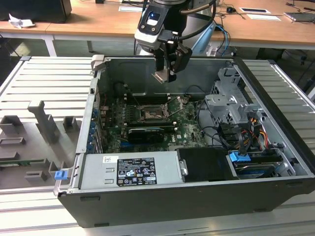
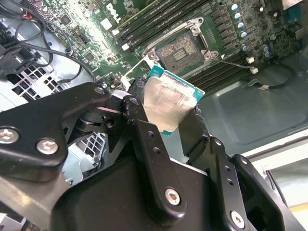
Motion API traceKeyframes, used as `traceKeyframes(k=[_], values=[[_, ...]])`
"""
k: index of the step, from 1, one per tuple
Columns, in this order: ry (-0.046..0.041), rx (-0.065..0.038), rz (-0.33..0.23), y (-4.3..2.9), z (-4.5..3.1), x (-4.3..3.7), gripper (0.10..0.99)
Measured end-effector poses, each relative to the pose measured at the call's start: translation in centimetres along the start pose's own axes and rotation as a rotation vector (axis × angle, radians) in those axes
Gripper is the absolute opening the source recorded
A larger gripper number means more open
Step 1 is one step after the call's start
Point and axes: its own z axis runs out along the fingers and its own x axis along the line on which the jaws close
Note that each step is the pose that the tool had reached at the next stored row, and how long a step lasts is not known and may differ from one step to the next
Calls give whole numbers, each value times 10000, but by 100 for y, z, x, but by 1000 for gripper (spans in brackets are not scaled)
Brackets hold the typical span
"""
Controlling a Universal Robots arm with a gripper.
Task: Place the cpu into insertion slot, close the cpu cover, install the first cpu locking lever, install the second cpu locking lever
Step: 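Place the cpu into insertion slot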
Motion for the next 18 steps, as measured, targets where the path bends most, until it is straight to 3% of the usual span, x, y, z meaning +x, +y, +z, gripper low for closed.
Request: traceKeyframes(k=[18], values=[[-45, -10, 516, -1, 13, 0, 529]])
